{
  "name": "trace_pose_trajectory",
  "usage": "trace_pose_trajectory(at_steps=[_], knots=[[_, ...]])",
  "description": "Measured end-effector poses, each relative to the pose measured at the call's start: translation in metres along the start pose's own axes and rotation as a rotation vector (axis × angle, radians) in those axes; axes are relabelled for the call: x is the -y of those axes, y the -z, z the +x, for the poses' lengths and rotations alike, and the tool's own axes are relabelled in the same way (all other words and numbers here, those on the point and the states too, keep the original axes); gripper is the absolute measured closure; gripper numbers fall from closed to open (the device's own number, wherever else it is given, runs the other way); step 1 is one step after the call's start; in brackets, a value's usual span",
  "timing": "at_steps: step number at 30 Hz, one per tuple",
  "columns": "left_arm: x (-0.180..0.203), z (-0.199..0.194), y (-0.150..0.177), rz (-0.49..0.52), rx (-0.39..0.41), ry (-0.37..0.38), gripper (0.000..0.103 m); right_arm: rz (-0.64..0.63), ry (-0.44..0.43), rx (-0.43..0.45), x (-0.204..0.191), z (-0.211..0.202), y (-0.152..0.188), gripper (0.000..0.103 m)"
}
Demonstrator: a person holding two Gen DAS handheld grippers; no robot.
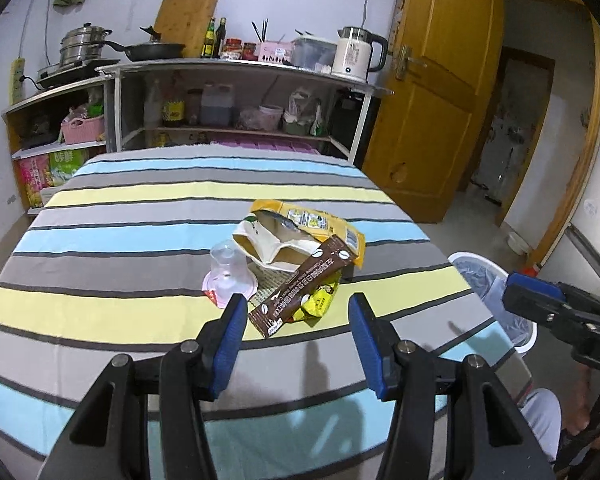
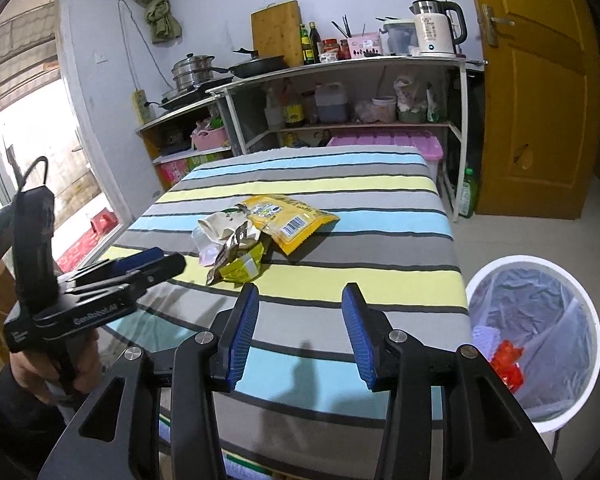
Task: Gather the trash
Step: 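Move both open tools back to the remaining wrappers on the table, then grasp the brown chocolate wrapper with the left tool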
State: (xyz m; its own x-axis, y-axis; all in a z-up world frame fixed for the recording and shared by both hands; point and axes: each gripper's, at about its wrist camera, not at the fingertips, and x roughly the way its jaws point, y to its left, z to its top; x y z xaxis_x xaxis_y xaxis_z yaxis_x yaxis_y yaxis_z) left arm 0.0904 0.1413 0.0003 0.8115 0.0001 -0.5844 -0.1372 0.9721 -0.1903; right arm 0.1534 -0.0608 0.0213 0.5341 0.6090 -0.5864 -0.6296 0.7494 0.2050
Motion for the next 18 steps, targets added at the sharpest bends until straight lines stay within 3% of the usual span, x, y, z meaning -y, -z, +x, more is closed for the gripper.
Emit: trace_pose_trajectory(at_steps=[18], knots=[[0.007, 0.065, -0.022, 0.028, -0.094, 0.060, 0.051, 0.025, 0.002, -0.043, 0.014, 0.028, -0.001, 0.058]])
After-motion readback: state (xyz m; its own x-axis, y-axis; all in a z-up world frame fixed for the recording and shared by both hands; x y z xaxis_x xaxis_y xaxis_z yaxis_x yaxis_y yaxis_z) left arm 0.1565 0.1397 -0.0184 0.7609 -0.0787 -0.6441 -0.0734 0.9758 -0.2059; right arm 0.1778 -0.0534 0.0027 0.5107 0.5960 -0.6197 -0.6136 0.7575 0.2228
